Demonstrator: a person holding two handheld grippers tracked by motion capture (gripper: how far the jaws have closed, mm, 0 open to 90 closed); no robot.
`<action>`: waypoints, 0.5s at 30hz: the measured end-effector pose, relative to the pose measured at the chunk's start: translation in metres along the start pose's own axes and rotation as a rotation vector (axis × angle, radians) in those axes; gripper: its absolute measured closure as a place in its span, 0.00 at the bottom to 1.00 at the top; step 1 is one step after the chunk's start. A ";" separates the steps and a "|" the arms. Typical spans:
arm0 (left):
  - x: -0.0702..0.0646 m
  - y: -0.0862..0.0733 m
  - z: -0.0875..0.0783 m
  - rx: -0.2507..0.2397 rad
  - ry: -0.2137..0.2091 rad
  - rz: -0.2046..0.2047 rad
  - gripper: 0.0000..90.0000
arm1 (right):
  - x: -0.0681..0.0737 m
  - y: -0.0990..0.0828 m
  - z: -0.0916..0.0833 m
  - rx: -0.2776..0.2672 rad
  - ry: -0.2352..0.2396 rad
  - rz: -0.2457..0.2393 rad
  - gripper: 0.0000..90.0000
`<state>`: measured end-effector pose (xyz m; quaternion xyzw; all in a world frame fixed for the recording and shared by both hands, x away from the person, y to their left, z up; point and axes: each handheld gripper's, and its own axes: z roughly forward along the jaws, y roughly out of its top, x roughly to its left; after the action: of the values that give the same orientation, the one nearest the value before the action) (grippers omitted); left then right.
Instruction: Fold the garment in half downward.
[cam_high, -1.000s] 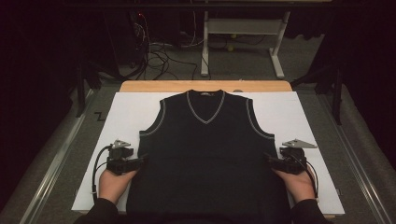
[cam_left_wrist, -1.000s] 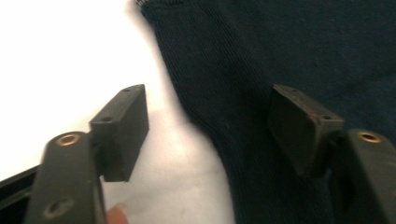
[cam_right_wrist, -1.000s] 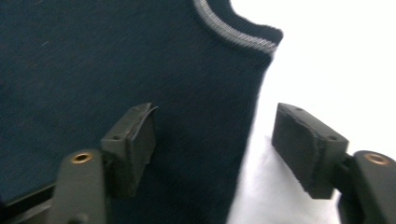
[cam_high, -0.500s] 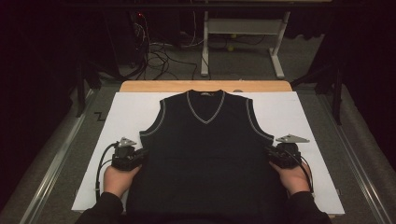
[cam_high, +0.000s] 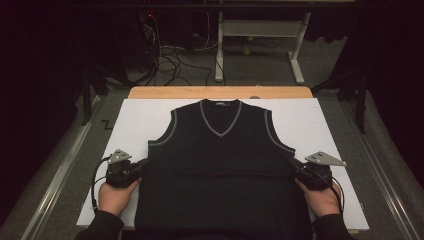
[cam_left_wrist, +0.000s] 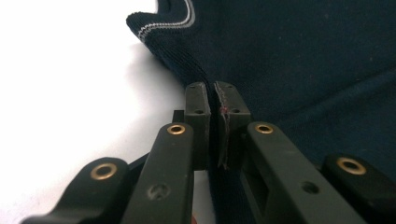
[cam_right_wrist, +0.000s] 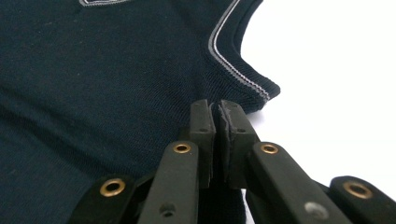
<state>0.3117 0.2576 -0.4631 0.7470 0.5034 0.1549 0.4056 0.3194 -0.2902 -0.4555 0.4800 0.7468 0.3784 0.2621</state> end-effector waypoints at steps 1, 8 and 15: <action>-0.001 0.000 -0.002 -0.003 -0.002 0.007 0.90 | 0.001 -0.001 -0.003 -0.003 0.000 -0.006 0.95; -0.007 -0.007 -0.014 0.000 -0.020 0.034 0.90 | 0.006 -0.007 -0.017 -0.014 0.002 -0.034 0.95; -0.011 -0.018 -0.028 -0.010 -0.045 0.039 0.90 | 0.007 -0.017 -0.032 -0.027 0.021 -0.036 0.95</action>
<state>0.2777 0.2633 -0.4575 0.7581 0.4787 0.1485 0.4172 0.2834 -0.2986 -0.4515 0.4588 0.7528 0.3889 0.2674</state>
